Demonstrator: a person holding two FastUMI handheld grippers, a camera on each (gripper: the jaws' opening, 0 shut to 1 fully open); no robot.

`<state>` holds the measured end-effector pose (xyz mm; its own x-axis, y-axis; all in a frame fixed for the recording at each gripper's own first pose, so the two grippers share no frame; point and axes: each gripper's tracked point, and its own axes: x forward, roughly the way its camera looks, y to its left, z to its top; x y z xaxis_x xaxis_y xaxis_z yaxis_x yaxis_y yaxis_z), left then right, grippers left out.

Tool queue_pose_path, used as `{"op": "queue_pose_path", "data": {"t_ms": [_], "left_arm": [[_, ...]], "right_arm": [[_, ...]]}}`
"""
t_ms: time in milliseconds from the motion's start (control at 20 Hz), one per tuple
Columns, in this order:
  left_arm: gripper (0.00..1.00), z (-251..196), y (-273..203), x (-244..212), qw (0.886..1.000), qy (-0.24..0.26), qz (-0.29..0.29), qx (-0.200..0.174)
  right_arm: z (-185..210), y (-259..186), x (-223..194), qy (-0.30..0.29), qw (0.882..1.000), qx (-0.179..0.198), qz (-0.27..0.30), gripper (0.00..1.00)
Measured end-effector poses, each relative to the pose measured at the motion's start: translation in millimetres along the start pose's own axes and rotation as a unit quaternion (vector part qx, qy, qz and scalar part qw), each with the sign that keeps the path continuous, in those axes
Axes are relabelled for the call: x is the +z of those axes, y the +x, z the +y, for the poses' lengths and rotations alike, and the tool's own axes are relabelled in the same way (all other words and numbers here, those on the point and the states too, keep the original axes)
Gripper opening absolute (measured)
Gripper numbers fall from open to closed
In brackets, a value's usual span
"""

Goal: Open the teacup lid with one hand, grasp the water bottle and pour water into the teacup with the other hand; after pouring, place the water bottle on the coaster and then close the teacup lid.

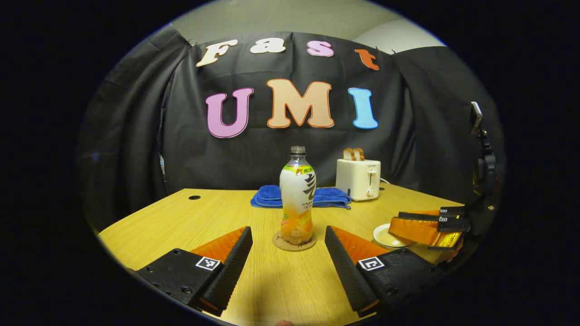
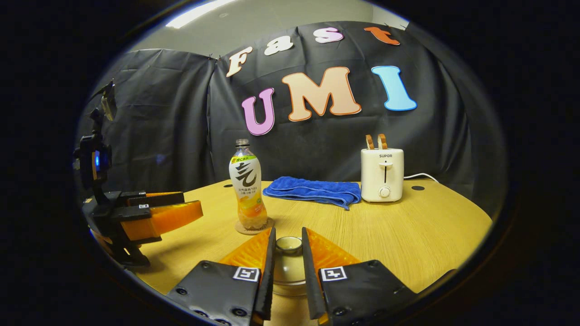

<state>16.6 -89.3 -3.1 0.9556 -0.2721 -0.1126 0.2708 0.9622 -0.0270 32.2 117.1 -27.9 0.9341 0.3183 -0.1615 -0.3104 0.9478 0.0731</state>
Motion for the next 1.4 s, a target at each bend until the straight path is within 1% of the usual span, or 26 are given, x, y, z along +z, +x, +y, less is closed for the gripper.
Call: {"op": "queue_pose_path", "data": {"t_ms": [50,100,150,250,400,600,700,800,850,950,1000,1100,1200,1350,1400], "left_arm": [[0.94,-1,-1,-2,1.0,-0.001,0.003,0.0],[0.94,-2,-3,-4,1.0,-0.002,0.005,0.001],[0.94,-2,-4,-8,1.0,-0.002,0.007,0.001],[0.94,-4,-9,-8,1.0,-0.001,0.004,0.001],[0.94,-8,-19,0,1.0,0.004,-0.017,0.003],[0.95,-6,-33,-2,0.999,0.016,-0.028,0.029],[0.94,-6,-40,-3,0.999,0.018,-0.033,0.035],[0.94,-8,-44,-2,0.998,0.017,-0.036,0.038],[0.93,-9,-47,-3,0.998,0.017,-0.038,0.039],[0.94,-8,-51,-3,0.998,0.018,-0.041,0.045],[0.94,-8,-53,-2,0.998,0.019,-0.043,0.048],[0.94,-6,-55,2,0.997,0.021,-0.053,0.055],[0.94,-2,-54,-1,0.996,0.018,-0.049,0.066],[0.94,3,-56,2,0.995,0.007,-0.055,0.082],[0.94,3,-56,1,0.995,0.007,-0.053,0.083]], "right_arm": [[1,0,0,-0.002,1.0,0.0,0.0,0.34],[0,0,0,-0.004,1.0,-0.002,0.0,0.37],[2,-2,-1,-0.006,1.0,0.001,0.002,0.37],[3,-7,-1,-0.011,1.0,-0.003,-0.001,0.6],[2,-21,3,-0.032,0.999,-0.019,-0.02,0.94],[-7,-45,4,-0.04,0.997,-0.049,-0.034,0.95],[-17,-58,4,-0.033,0.996,-0.074,-0.041,0.95],[-26,-68,7,-0.026,0.994,-0.094,-0.05,0.98],[-28,-72,6,-0.022,0.993,-0.1,-0.052,0.97],[-30,-78,7,-0.018,0.992,-0.107,-0.056,0.97],[-31,-80,8,-0.018,0.992,-0.11,-0.06,0.95],[-32,-84,12,-0.021,0.99,-0.118,-0.075,0.95],[-33,-85,17,-0.026,0.988,-0.125,-0.09,0.97],[-32,-83,14,-0.026,0.988,-0.128,-0.087,0.95],[-34,-83,14,-0.025,0.987,-0.132,-0.087,0.99]]}}
